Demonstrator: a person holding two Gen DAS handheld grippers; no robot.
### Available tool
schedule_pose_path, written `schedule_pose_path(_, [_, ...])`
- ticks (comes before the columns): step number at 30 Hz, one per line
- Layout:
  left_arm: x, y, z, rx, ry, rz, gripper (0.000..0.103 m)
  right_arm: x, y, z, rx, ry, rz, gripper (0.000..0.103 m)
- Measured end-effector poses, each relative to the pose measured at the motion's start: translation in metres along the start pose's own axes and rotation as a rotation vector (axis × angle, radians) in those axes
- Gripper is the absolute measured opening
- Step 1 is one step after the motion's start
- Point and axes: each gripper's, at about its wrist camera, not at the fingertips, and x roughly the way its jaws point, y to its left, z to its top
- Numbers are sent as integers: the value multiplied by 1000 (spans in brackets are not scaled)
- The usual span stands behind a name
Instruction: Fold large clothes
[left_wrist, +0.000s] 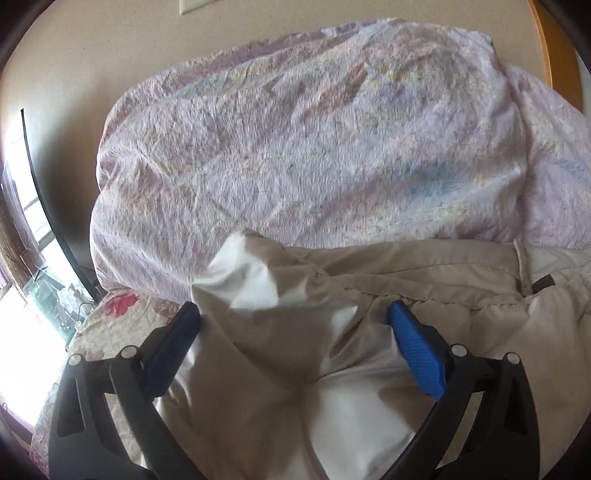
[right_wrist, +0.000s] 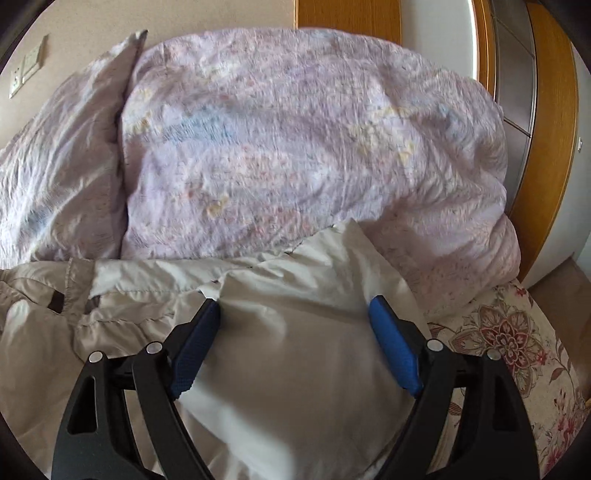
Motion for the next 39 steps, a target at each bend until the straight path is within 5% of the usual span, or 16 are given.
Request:
schedule_pose_path(7, [27, 21, -16, -93, 66, -93, 101, 22, -3, -20, 7, 75, -15, 87])
schedule_pose_path(31, [94, 28, -26, -176, 251, -184, 101, 77, -19, -27, 30, 279, 29, 98])
schedule_pose_path(36, [66, 49, -26, -206, 209, -162, 101, 43, -43, -25, 88, 195, 41, 97])
schedule_pose_path(39, [17, 82, -33, -295, 149, -256, 101, -7, -89, -32, 287, 140, 137, 97])
